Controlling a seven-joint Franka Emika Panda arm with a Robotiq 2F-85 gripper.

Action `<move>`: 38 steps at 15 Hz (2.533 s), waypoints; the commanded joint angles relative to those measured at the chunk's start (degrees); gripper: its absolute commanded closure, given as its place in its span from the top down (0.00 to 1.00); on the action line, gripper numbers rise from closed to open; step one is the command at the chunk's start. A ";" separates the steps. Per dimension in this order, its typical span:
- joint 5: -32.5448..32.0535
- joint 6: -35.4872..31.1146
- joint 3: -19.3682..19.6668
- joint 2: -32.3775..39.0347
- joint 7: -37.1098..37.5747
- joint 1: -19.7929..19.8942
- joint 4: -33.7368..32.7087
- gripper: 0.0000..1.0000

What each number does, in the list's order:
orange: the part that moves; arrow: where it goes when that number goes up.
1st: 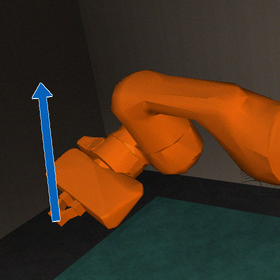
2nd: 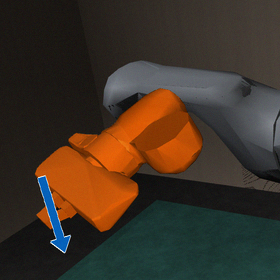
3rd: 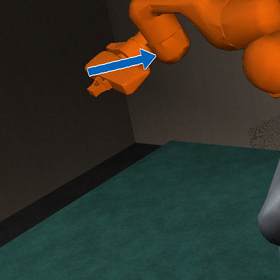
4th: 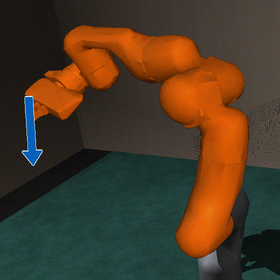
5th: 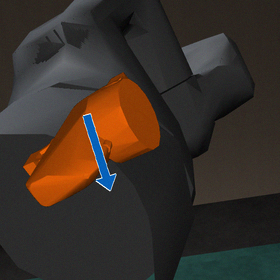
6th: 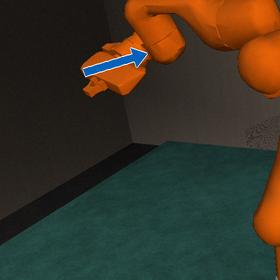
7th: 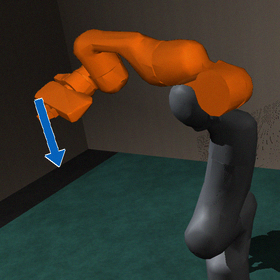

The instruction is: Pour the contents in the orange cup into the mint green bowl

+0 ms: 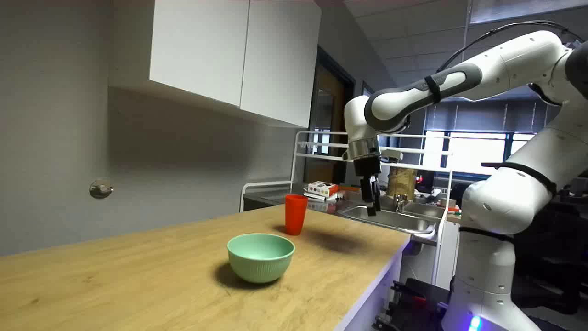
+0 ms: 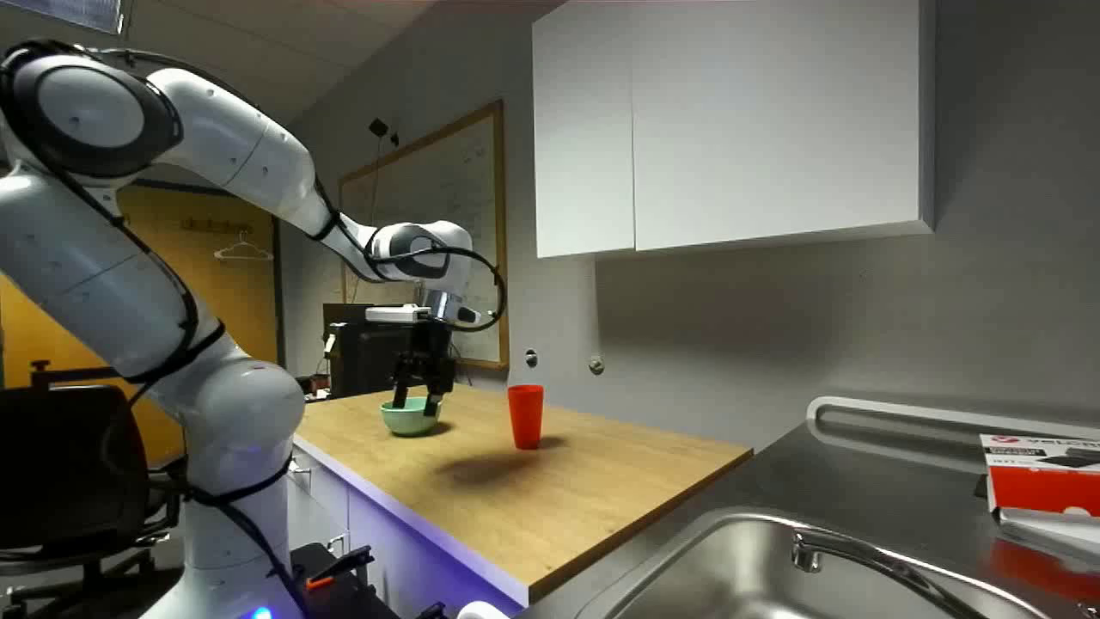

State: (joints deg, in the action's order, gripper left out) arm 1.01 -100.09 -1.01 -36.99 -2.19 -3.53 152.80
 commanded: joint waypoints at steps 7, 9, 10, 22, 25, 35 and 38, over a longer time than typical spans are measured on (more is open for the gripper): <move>0.09 0.16 -0.18 0.01 -0.08 0.18 -0.12 1.00; 0.09 0.16 -0.18 0.01 -0.08 0.19 -0.12 1.00; 0.09 0.16 -0.18 0.01 -0.08 0.19 -0.12 1.00; 0.50 -1.59 0.20 2.75 0.01 0.47 -2.55 1.00; 0.27 -4.42 0.04 5.70 0.75 0.83 -5.44 1.00; 0.03 -15.19 1.33 22.87 2.94 3.88 -23.53 1.00; 0.49 -15.05 1.97 29.39 4.07 4.82 -30.17 1.00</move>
State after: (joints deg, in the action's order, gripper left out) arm 1.01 -116.16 0.35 -14.87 0.10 0.64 130.52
